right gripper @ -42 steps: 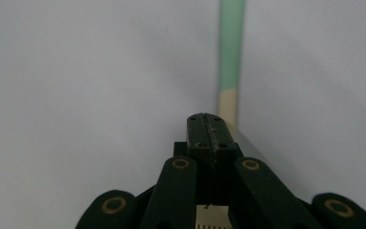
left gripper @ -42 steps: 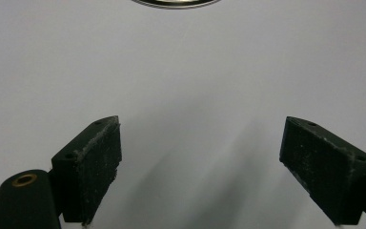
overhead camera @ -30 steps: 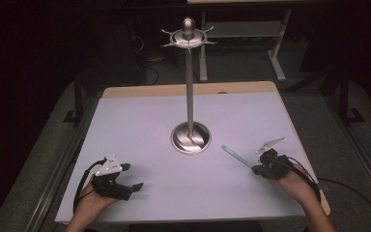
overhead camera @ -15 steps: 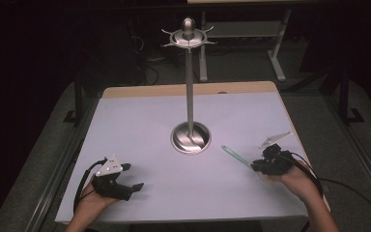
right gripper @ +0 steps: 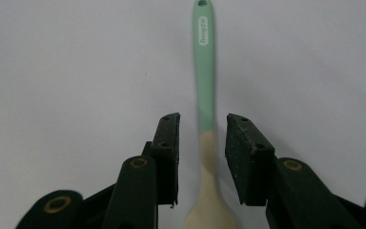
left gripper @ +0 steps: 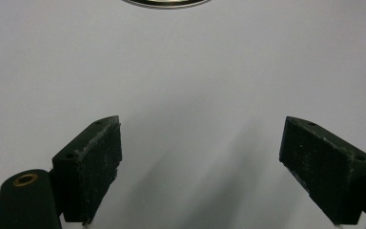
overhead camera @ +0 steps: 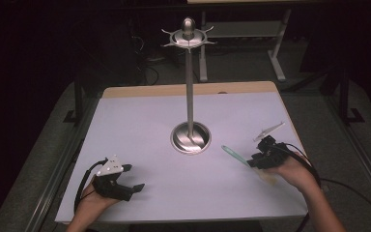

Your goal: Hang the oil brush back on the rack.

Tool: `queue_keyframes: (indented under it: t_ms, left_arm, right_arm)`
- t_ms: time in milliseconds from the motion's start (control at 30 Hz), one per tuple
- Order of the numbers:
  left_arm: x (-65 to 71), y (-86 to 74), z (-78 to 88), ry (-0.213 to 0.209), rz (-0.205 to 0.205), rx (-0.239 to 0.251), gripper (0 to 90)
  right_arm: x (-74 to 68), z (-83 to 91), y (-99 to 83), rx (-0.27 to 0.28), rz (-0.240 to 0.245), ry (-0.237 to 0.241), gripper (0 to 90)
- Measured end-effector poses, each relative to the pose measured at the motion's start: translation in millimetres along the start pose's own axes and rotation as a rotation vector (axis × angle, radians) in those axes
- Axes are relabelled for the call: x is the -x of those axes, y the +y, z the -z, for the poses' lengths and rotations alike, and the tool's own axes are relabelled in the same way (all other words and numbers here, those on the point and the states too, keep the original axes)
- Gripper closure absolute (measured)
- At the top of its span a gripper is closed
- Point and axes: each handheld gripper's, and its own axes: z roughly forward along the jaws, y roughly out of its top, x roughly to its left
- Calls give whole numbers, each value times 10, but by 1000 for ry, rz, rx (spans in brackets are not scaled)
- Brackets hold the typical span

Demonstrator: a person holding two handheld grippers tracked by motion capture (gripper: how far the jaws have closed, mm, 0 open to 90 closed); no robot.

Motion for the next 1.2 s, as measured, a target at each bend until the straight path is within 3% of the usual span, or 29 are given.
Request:
queue_keyframes:
  t_ms: [433, 867, 1200]
  left_arm:
    - [-6, -4, 8, -5, 0, 0, 140]
    - [-11, -8, 17, -9, 4, 2, 140]
    - [-10, -9, 22, -10, 3, 2, 142]
  right_arm:
    - [18, -159, 302, -94, 64, -28, 642]
    - [39, -415, 515, -191, 115, -18, 676]
    - [38, -528, 556, -238, 111, -4, 732]
